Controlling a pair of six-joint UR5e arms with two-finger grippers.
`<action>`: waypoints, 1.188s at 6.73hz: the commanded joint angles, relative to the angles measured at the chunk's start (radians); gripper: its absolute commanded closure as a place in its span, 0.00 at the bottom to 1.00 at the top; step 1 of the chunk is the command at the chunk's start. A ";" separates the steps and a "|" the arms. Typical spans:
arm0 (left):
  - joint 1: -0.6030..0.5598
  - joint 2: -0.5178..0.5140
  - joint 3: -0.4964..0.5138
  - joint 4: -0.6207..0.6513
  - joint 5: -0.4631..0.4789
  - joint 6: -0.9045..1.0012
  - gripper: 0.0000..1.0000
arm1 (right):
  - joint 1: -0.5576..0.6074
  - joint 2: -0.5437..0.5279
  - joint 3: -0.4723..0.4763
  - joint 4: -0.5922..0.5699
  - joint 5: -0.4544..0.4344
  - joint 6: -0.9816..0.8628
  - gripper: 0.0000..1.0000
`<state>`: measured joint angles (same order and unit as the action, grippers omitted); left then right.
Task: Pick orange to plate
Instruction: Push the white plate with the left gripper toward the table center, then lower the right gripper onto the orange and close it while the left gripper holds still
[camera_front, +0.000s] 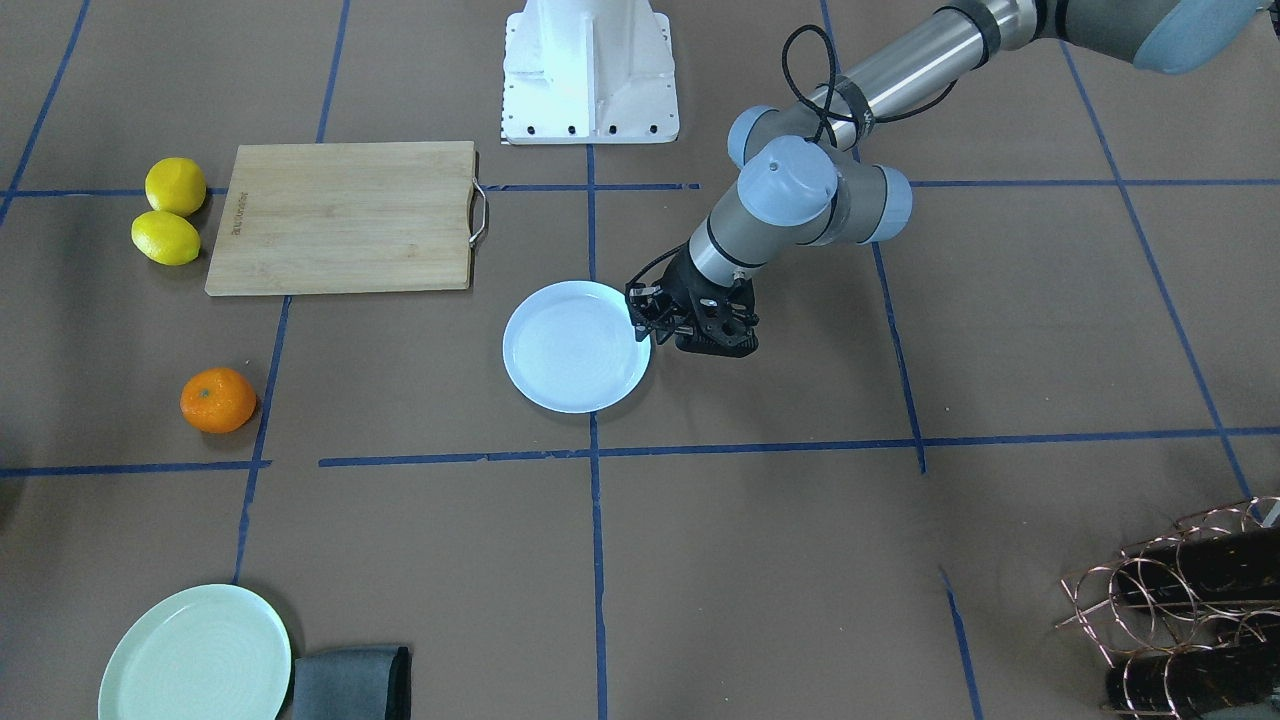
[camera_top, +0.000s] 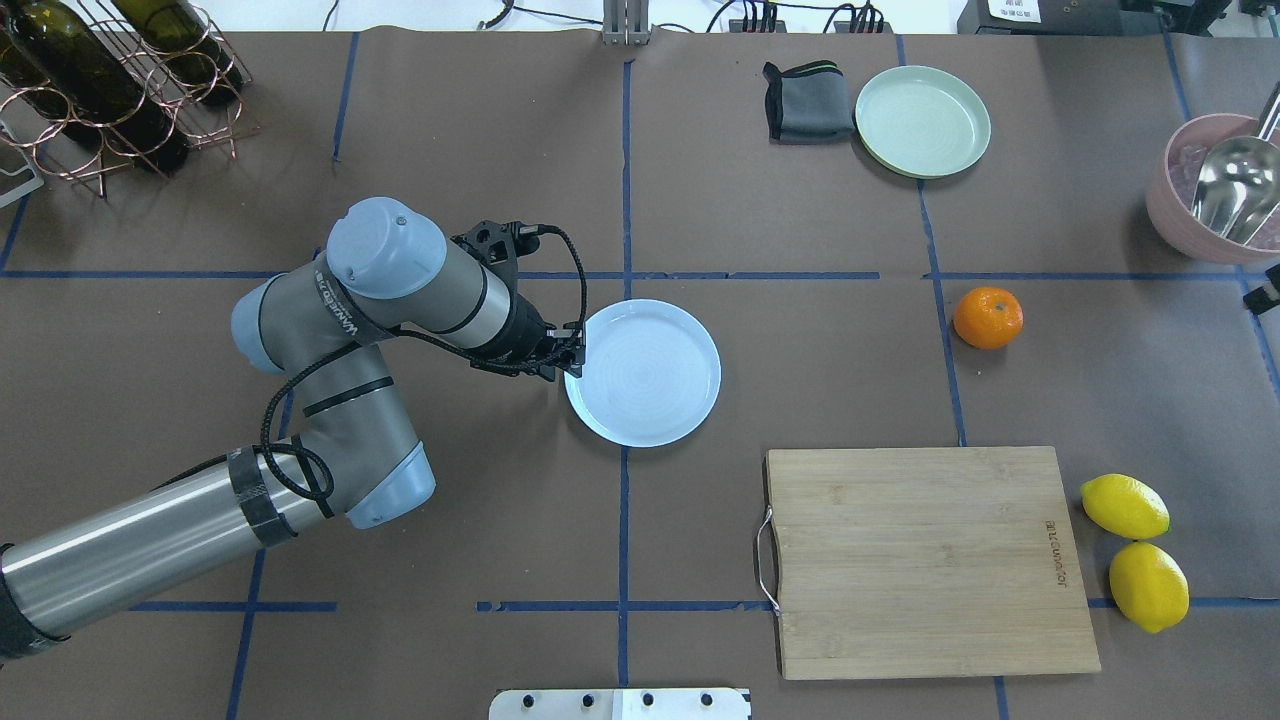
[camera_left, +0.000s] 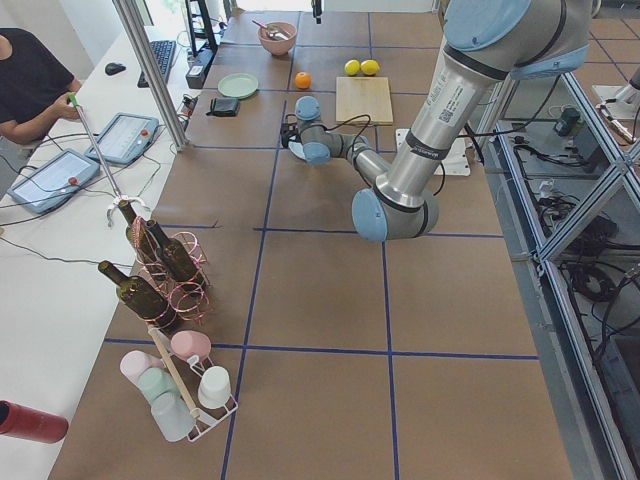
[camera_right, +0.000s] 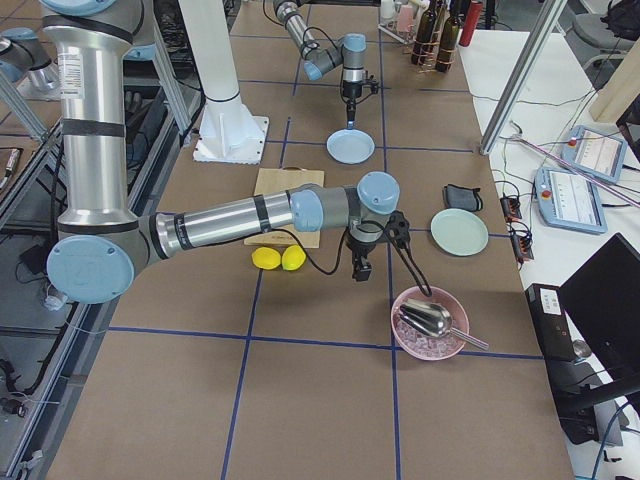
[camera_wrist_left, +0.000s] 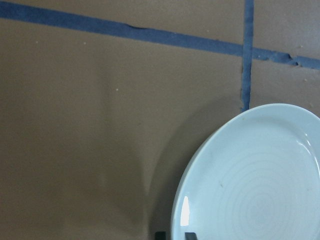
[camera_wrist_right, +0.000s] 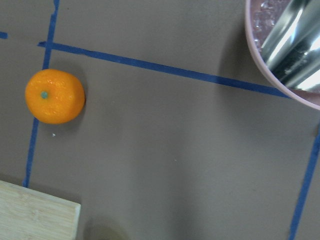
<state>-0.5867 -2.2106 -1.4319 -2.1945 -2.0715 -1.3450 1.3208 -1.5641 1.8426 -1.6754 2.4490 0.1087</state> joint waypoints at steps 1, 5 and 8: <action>-0.018 0.032 -0.071 -0.001 0.001 -0.003 0.09 | -0.131 0.064 0.003 0.108 -0.014 0.257 0.00; -0.031 0.045 -0.084 -0.001 0.001 -0.005 0.08 | -0.344 0.154 -0.055 0.319 -0.290 0.715 0.00; -0.031 0.048 -0.090 -0.001 0.014 -0.003 0.07 | -0.410 0.200 -0.155 0.437 -0.374 0.801 0.00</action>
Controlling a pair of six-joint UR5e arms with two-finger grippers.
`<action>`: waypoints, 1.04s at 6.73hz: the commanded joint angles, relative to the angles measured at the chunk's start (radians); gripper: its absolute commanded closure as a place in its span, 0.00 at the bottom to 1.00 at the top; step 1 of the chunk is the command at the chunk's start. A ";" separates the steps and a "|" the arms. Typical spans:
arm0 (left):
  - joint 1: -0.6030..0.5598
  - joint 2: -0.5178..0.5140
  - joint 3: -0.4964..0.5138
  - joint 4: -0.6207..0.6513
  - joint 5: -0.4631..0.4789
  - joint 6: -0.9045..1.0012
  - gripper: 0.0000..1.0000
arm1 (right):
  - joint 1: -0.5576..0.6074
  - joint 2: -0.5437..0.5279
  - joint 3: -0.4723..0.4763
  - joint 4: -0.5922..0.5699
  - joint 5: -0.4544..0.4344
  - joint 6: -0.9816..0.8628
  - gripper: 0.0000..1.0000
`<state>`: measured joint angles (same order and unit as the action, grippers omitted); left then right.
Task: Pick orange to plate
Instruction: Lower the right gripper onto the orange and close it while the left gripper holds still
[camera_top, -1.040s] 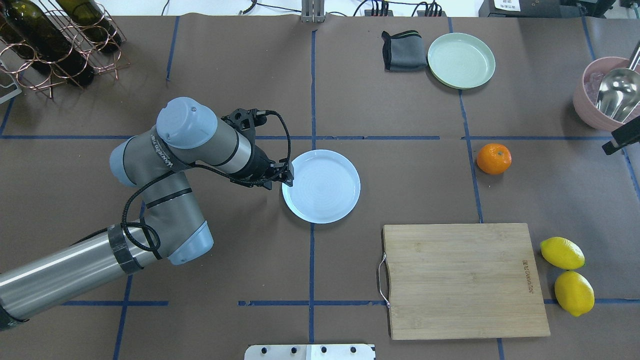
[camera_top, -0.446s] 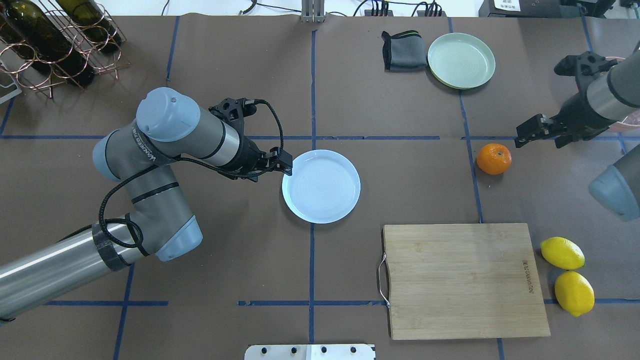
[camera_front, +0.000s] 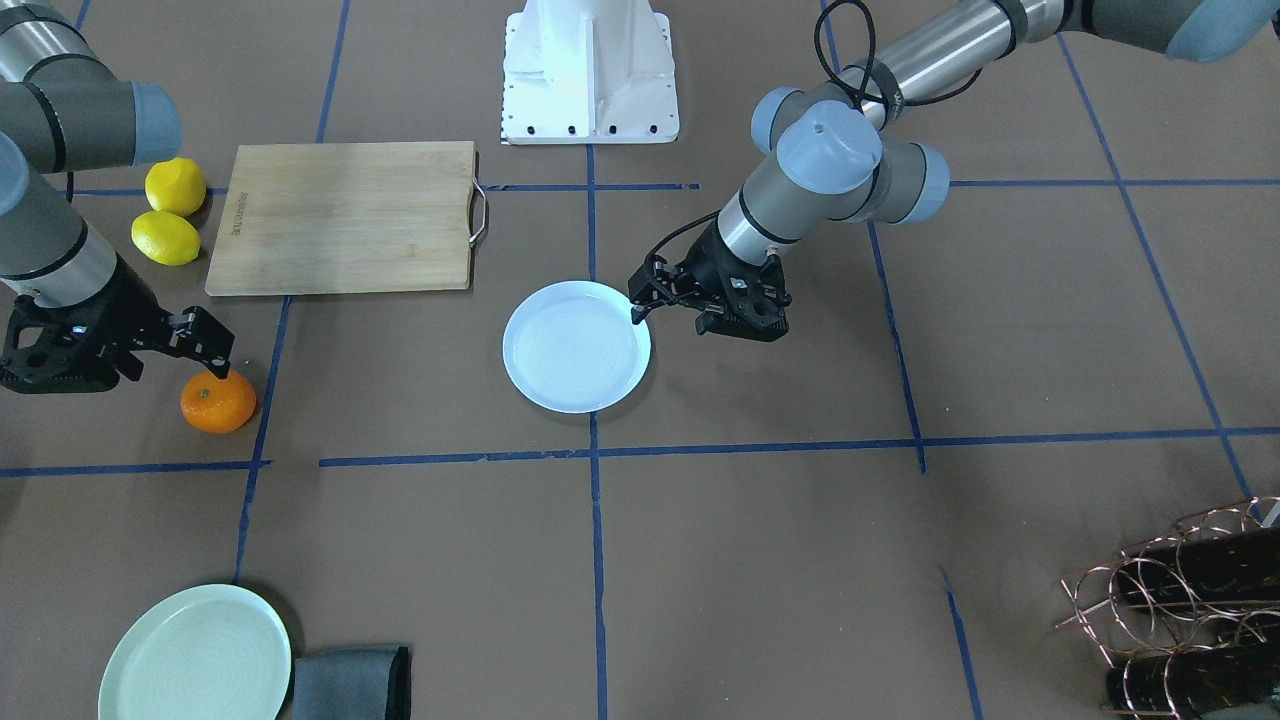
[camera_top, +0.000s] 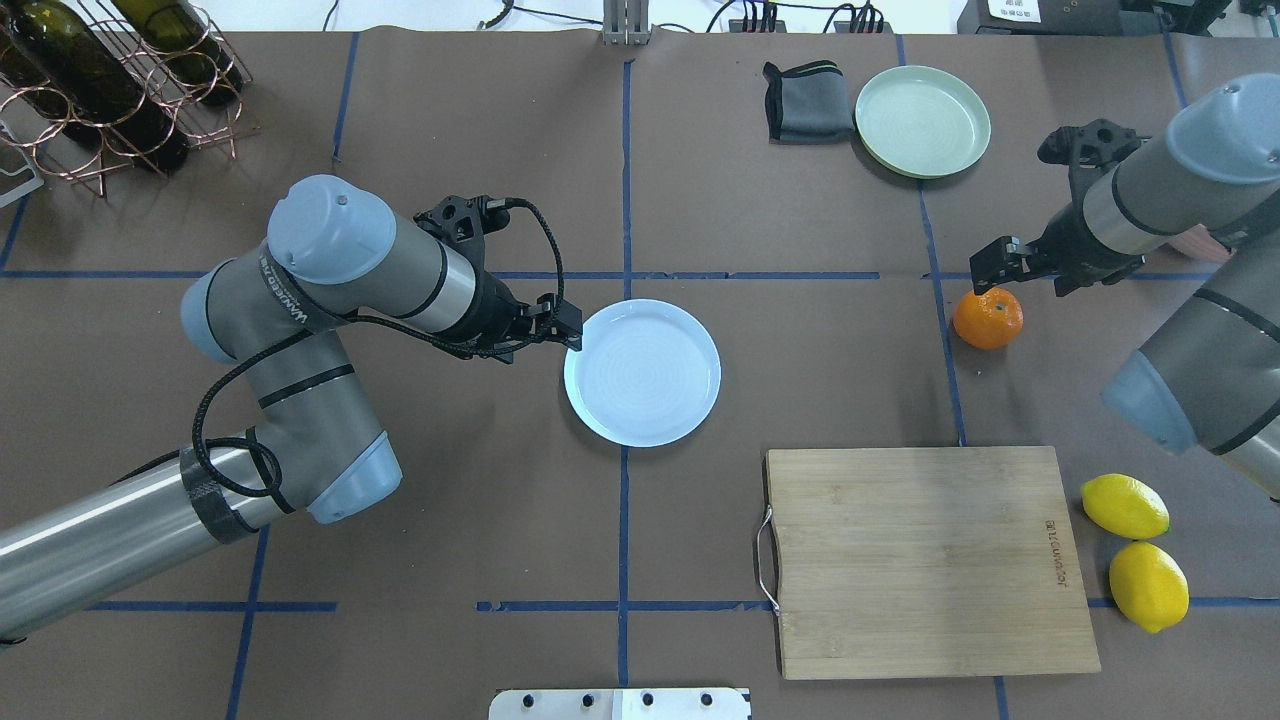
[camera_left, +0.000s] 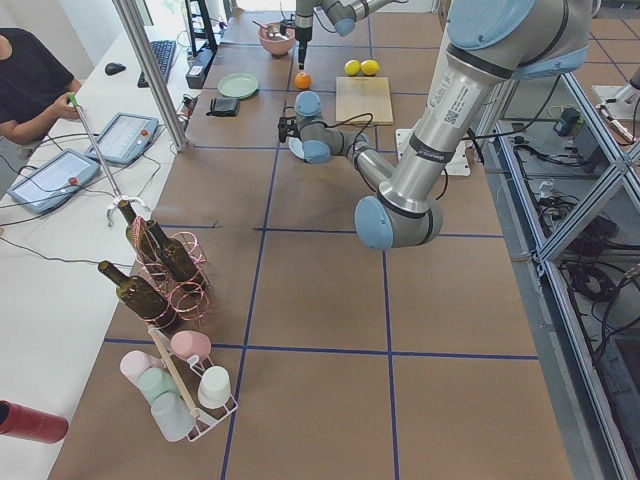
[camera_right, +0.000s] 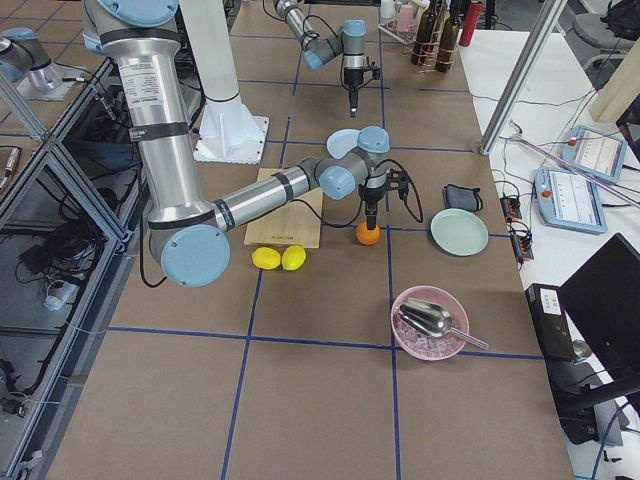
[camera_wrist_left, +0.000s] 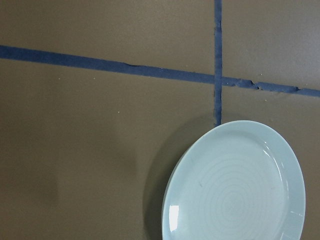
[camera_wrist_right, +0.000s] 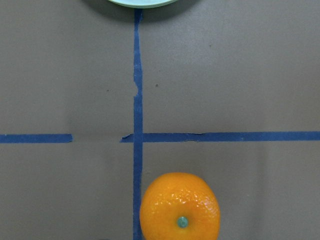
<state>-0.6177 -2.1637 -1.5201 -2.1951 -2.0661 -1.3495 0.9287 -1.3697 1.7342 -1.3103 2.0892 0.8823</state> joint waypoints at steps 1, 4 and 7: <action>0.001 0.001 -0.002 0.000 0.017 0.000 0.06 | -0.024 0.008 -0.088 0.127 -0.014 0.030 0.00; 0.000 0.002 -0.012 0.002 0.017 0.000 0.00 | -0.039 0.008 -0.165 0.199 -0.014 0.029 0.00; -0.004 0.008 -0.034 0.003 0.023 -0.002 0.00 | -0.047 0.008 -0.182 0.235 -0.011 0.033 0.00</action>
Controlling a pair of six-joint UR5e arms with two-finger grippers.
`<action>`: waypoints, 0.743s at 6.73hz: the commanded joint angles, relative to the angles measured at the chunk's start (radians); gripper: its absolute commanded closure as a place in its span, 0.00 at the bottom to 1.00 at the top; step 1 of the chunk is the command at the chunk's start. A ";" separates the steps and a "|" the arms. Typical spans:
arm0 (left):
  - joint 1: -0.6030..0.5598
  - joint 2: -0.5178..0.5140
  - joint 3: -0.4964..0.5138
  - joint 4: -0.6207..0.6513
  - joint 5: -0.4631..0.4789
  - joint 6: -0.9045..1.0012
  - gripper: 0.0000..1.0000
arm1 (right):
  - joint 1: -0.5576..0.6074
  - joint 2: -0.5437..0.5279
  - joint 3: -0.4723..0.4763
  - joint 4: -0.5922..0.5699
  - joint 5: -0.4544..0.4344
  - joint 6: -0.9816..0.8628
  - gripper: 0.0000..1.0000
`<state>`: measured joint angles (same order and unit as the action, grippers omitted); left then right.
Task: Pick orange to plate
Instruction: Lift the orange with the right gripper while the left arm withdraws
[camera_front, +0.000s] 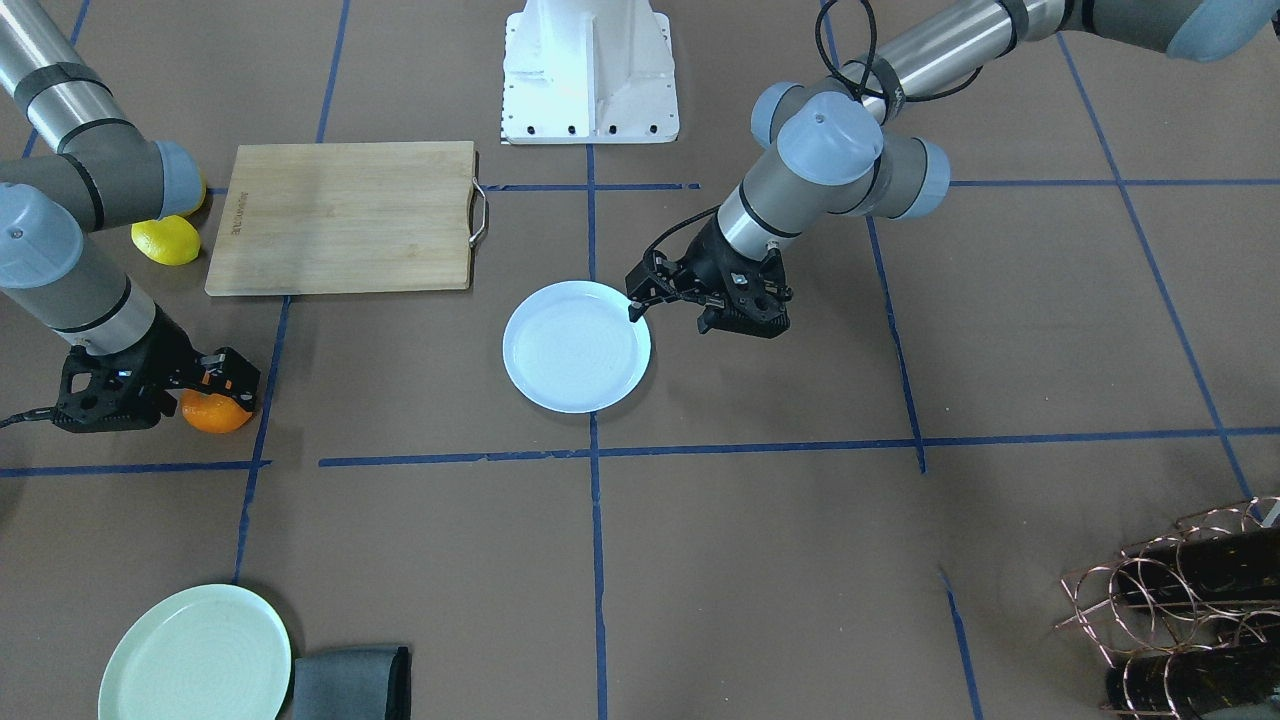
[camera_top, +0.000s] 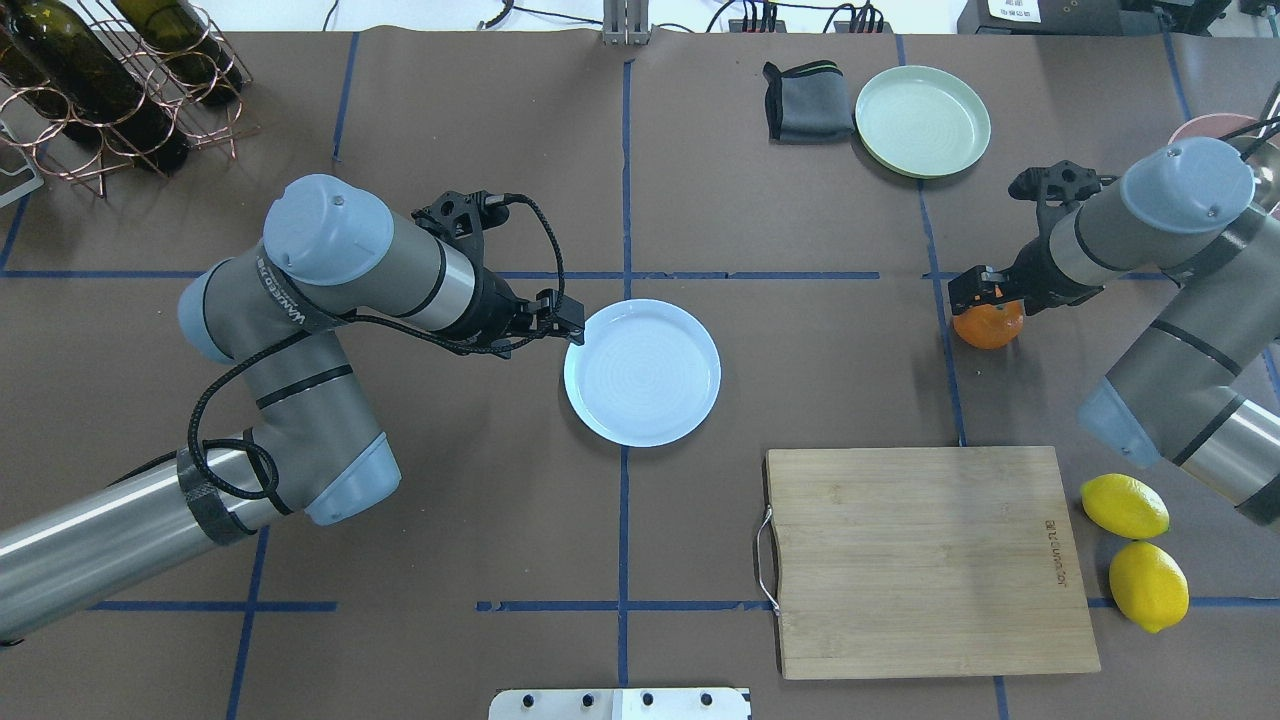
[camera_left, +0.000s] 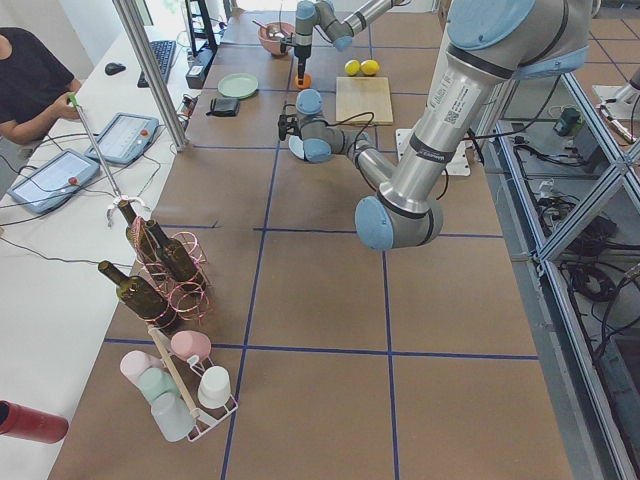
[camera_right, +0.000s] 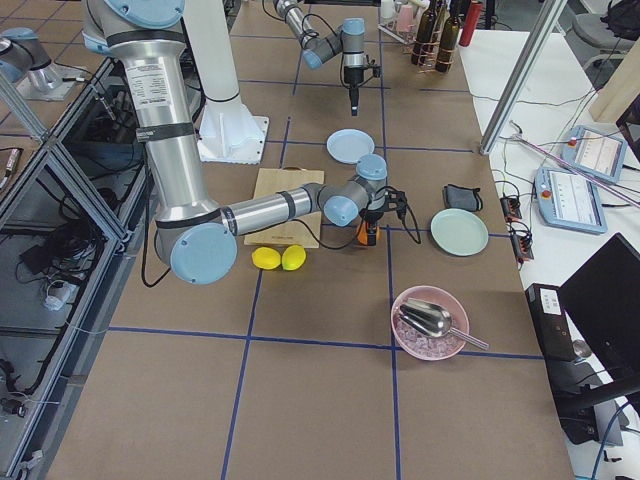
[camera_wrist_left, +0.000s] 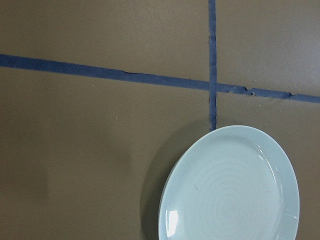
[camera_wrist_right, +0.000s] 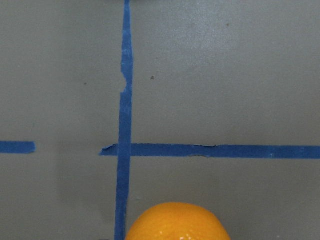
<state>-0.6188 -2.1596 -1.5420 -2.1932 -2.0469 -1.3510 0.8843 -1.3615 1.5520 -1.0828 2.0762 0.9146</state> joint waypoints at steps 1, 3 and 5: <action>-0.025 0.088 -0.080 0.000 0.002 0.012 0.00 | -0.004 -0.005 0.003 0.007 0.007 0.027 0.02; -0.082 0.186 -0.154 0.003 -0.004 0.102 0.00 | -0.004 -0.011 0.011 0.007 0.021 0.039 0.54; -0.122 0.266 -0.206 0.004 -0.009 0.182 0.00 | -0.004 0.002 0.061 -0.011 0.072 0.058 1.00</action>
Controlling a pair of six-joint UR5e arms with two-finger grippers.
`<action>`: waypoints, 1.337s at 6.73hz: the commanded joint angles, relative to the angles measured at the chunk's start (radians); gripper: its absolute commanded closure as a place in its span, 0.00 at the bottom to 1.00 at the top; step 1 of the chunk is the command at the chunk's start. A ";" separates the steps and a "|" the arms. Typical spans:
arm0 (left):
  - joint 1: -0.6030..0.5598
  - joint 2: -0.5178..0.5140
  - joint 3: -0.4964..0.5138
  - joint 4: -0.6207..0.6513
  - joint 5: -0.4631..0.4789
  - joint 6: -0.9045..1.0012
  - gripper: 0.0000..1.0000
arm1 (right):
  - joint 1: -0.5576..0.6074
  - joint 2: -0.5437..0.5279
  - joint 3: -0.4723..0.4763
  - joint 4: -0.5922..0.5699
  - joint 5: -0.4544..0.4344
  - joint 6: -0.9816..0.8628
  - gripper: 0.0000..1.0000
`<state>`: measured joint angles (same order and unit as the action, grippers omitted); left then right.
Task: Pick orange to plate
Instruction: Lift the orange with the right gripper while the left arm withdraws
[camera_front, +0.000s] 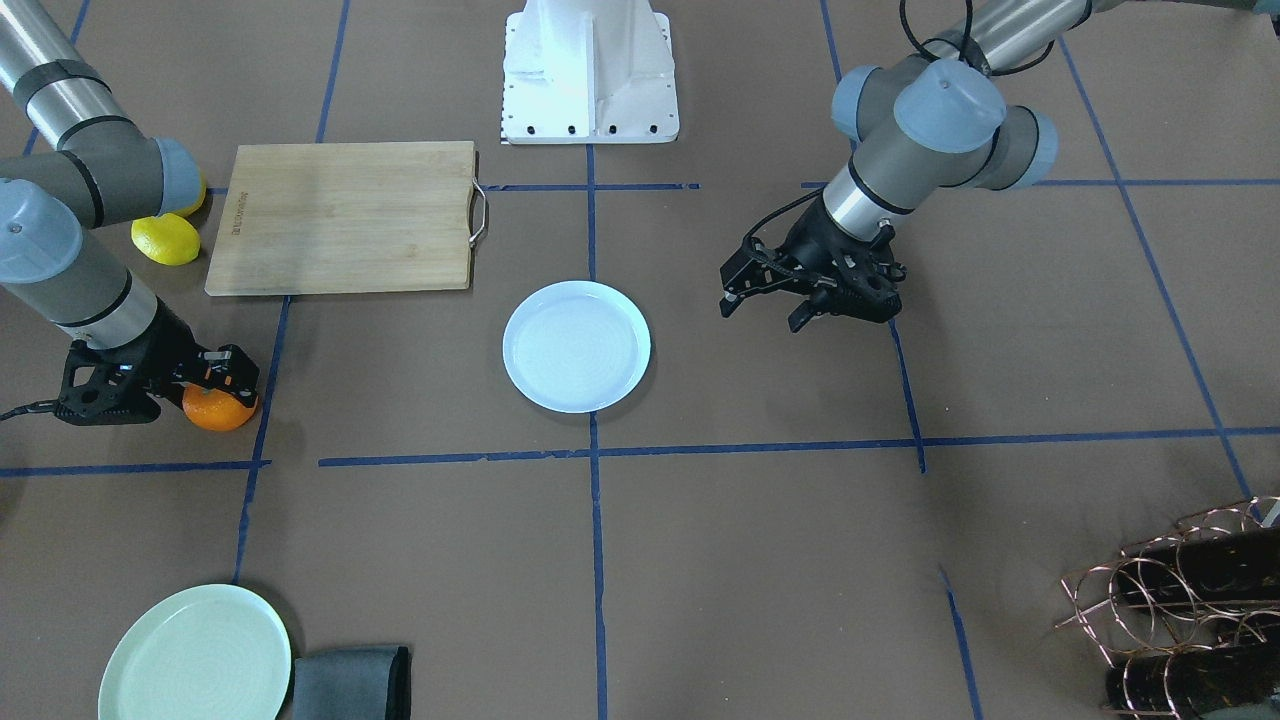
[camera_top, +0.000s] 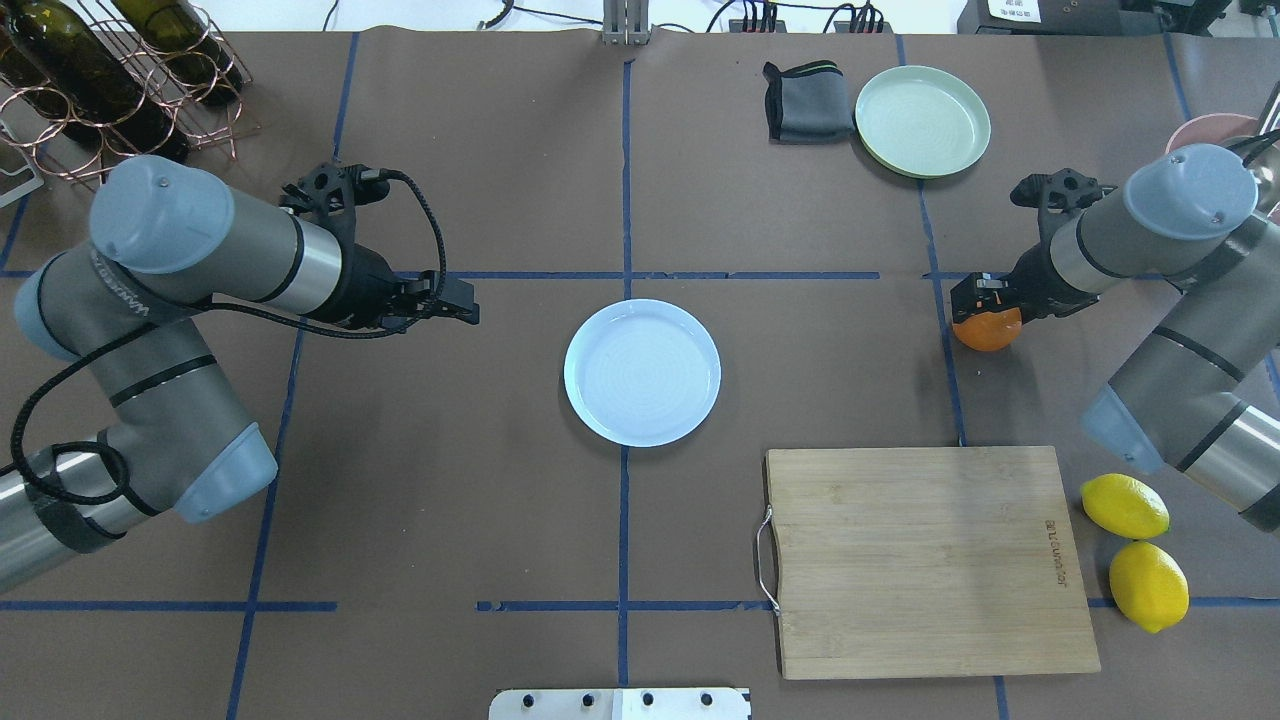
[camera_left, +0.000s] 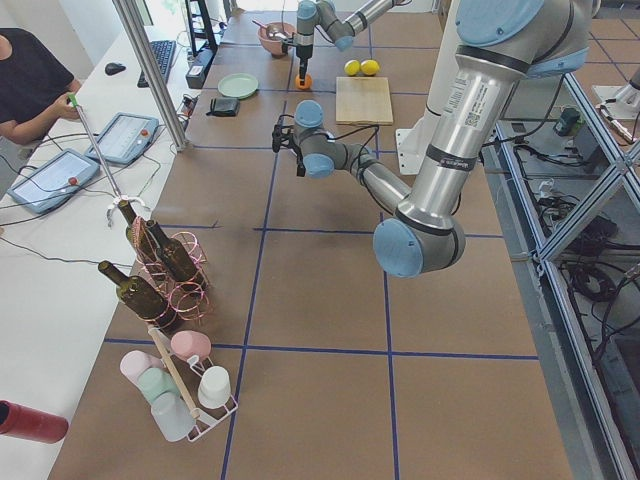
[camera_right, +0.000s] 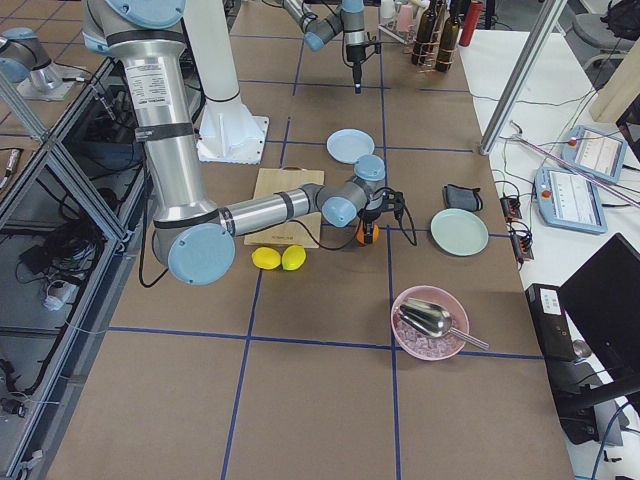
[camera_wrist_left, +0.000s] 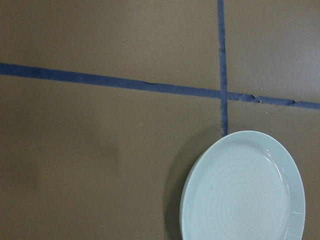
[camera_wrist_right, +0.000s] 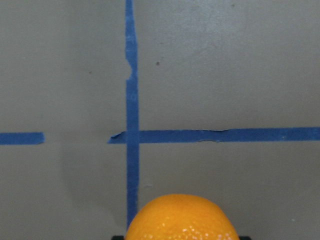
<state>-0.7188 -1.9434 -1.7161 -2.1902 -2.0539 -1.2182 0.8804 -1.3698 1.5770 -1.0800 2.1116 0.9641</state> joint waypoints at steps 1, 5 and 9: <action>-0.046 0.098 -0.046 0.003 -0.002 0.119 0.00 | -0.001 0.067 0.090 -0.068 0.071 0.095 1.00; -0.161 0.236 -0.079 0.006 -0.031 0.374 0.00 | -0.223 0.363 0.040 -0.098 -0.095 0.450 1.00; -0.163 0.235 -0.079 0.006 -0.032 0.375 0.00 | -0.350 0.465 -0.069 -0.098 -0.226 0.519 1.00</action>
<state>-0.8814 -1.7091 -1.7947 -2.1844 -2.0860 -0.8443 0.5557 -0.9207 1.5428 -1.1792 1.9117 1.4784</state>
